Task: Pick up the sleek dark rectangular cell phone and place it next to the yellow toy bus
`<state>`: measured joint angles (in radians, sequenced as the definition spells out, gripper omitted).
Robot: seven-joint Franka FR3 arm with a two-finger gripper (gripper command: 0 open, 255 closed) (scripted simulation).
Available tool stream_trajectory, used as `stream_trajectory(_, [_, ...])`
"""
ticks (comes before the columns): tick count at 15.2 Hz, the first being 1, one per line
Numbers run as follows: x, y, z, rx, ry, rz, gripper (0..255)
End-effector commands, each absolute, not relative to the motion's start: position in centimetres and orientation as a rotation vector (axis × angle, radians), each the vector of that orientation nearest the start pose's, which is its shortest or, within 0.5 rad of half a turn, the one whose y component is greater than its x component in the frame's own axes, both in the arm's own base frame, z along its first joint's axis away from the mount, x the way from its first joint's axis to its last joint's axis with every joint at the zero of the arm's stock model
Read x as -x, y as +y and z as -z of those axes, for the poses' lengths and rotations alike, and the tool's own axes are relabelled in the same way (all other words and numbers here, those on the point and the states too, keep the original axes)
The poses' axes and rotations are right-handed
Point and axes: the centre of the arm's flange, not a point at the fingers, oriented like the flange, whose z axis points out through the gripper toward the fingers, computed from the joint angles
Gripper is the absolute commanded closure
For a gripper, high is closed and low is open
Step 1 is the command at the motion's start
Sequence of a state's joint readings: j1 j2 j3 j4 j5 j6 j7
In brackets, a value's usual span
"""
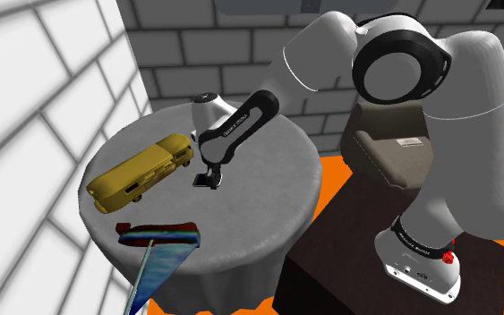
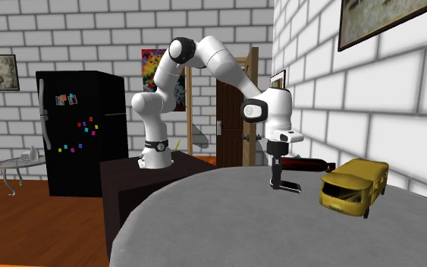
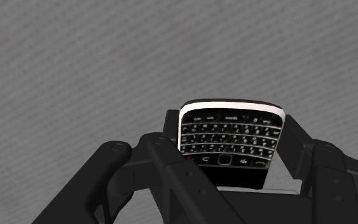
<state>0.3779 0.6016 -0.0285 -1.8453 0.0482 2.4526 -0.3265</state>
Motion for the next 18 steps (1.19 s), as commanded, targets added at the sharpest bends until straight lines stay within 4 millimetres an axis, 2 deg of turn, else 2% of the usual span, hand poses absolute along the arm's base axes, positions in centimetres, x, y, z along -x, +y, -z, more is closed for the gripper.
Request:
stream_trajectory(1, [-60.5,22.2,-19.8,2.966,-0.989,0.010,255])
stream_trajectory(2, [-60.5,22.2,-19.8,2.966,-0.989,0.010,0])
stream_trajectory(7, [-60.5,22.2,-19.8,2.966,-0.989,0.010,0])
stream_trajectory(11, [-60.5,22.1,-24.8,2.966,-0.989,0.010,0])
stream_trajectory(18, [-60.5,22.1,-24.8,2.966,-0.989,0.010,0])
